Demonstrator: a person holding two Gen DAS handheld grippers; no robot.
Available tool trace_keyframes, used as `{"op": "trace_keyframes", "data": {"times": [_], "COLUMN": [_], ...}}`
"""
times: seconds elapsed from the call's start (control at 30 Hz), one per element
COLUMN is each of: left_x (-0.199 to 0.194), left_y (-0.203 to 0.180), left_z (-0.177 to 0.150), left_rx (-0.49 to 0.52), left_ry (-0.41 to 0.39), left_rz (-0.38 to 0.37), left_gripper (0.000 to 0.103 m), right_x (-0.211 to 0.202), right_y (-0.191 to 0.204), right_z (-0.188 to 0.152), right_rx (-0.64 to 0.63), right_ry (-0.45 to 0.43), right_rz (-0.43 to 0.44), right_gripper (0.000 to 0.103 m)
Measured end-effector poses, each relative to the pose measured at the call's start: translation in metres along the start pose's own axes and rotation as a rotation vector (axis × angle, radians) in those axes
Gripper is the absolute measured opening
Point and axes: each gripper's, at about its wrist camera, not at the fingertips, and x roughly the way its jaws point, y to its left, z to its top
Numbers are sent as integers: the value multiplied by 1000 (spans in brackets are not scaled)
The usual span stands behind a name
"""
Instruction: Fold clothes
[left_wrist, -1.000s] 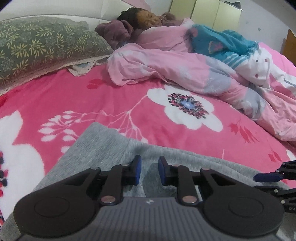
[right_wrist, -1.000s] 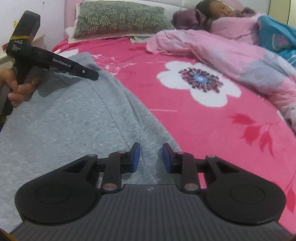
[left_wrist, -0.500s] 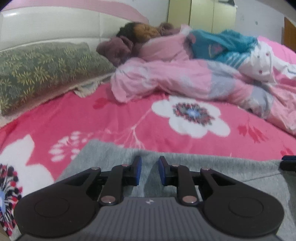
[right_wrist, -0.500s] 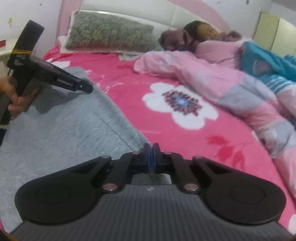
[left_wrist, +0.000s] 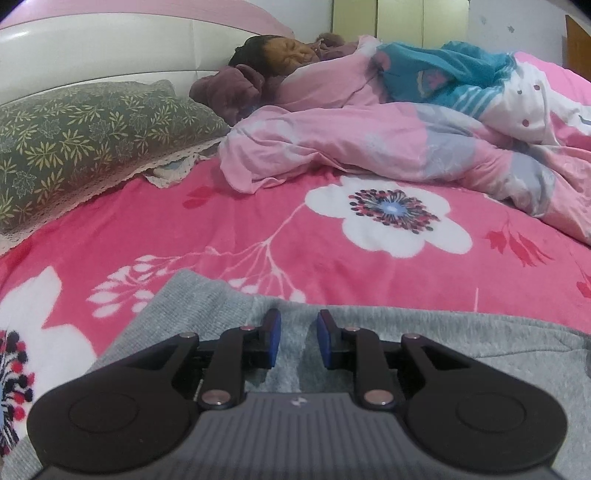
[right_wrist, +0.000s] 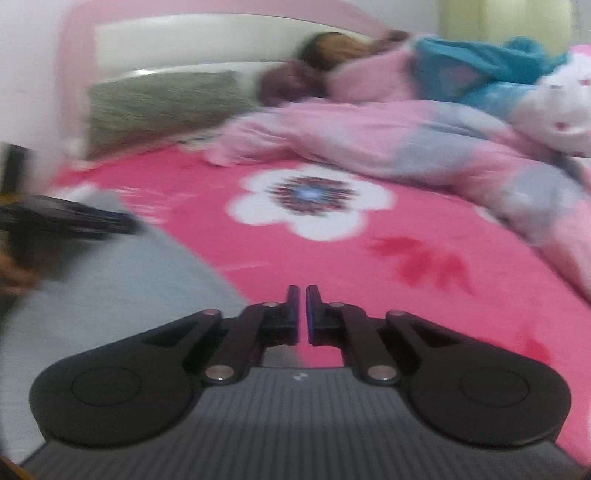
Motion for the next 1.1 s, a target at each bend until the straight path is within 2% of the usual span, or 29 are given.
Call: {"op": "trace_keyframes", "data": {"times": [0.03, 0.07, 0.17, 0.3, 0.57, 0.73, 0.9, 0.93, 1.0, 1.1], "left_x": [0, 0, 0, -1, -2, -2, -3, -3, -3, -3], "left_y": [0, 0, 2, 4, 2, 4, 5, 5, 5, 5], "left_z": [0, 0, -2, -5, -9, -9, -10, -10, -11, -10], "left_rx": [-2, -3, -11, -20, -13, -23, -26, -26, -26, -28], "left_ry": [-1, -3, -12, -33, -56, -62, -70, -71, -73, -77], "left_rz": [1, 0, -6, -20, -20, -32, -35, -35, -35, -31], "left_gripper": [23, 23, 24, 25, 28, 29, 29, 29, 29, 29], "right_x": [1, 3, 20, 39, 42, 51, 56, 54, 51, 39], "right_y": [7, 14, 31, 36, 33, 27, 11, 13, 20, 39], "right_z": [0, -1, -8, -18, -16, -8, -9, -10, -12, -15], "right_rx": [-28, -64, -164, -202, -159, -141, -11, -13, -28, -95], "right_ry": [11, 20, 67, 122, 177, 215, 236, 232, 215, 150], "right_rz": [21, 30, 29, 40, 89, 116, 179, 179, 169, 79], "right_gripper": [21, 24, 24, 24, 25, 32, 34, 31, 17, 8]}}
